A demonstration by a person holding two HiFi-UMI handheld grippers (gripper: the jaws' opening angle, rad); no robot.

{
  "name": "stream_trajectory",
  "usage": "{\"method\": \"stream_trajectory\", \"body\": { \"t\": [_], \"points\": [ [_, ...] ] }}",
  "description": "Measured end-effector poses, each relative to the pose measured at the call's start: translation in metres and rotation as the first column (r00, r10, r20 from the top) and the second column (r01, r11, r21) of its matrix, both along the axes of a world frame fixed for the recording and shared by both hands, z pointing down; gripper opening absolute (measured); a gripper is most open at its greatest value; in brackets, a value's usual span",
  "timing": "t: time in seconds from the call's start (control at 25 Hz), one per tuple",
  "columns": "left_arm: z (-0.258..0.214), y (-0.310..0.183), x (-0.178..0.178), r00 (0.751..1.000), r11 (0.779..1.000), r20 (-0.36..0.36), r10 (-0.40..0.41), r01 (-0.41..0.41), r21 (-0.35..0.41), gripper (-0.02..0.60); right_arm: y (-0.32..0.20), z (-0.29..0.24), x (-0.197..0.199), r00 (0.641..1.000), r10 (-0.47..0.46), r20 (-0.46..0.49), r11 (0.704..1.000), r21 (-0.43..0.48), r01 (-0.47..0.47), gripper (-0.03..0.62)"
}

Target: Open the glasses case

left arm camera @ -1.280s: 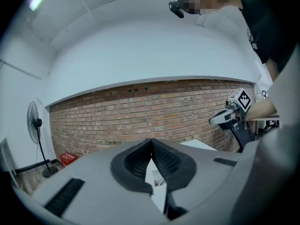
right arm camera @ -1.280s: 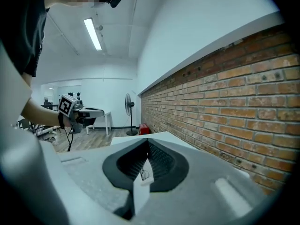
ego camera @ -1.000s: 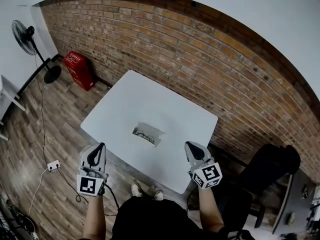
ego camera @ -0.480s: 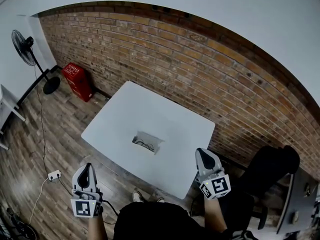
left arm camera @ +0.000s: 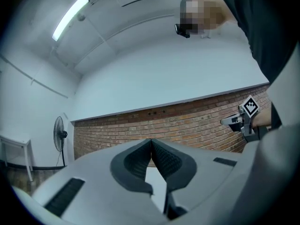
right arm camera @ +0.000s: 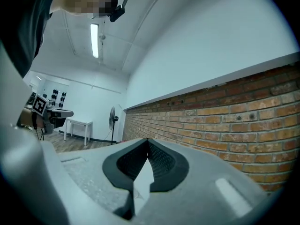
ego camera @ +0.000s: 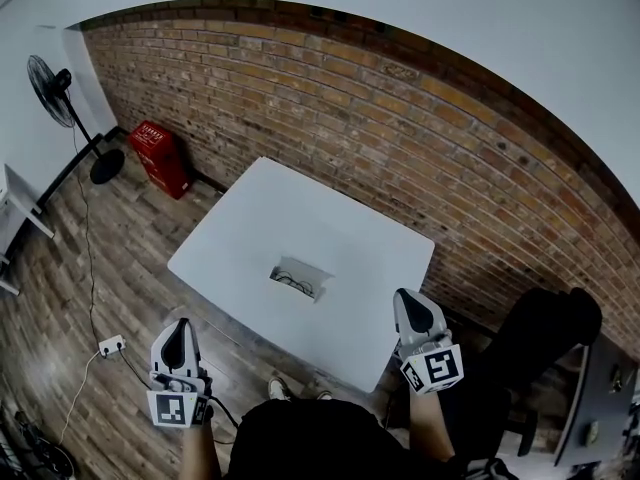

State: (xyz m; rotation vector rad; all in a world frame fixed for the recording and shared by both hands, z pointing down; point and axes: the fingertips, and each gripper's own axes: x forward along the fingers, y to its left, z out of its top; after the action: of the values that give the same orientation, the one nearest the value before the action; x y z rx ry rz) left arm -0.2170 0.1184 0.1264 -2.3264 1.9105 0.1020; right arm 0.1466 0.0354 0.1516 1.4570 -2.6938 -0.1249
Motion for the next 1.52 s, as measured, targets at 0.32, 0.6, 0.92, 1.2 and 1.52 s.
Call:
{"method": "stream_trajectory", "body": {
  "t": [0.32,0.6,0.92,1.2,1.52],
  "points": [
    [-0.004,0.002,0.011,0.999,0.999,-0.006,0.041,-0.041,0.018,0.008,0.008,-0.002,-0.027,0.998,-0.057,-0.006,0.998,-0.001,0.057,0.006],
    [-0.004,0.001,0.014,0.999,0.999,-0.008,0.05,-0.05,0.003,0.008,0.013,0.003,-0.032,0.998,-0.069,-0.013,0.997,-0.016,0.069,0.005],
    [0.003,-0.005,0.013,0.998,0.998,-0.021,0.062,-0.062,-0.007,0.008,0.007,0.006,-0.033,0.998,-0.057,-0.021,0.998,-0.029,0.057,0.005],
    [0.011,-0.01,0.012,0.997,0.998,-0.031,0.066,-0.067,-0.015,0.008,0.005,0.01,-0.043,0.996,-0.084,-0.031,0.996,-0.034,0.083,0.005],
    [0.01,-0.022,0.017,0.997,0.997,-0.019,0.081,-0.081,0.0,0.008,0.0,0.013,-0.044,0.996,-0.084,-0.032,0.996,-0.034,0.083,0.005]
  ]
}}
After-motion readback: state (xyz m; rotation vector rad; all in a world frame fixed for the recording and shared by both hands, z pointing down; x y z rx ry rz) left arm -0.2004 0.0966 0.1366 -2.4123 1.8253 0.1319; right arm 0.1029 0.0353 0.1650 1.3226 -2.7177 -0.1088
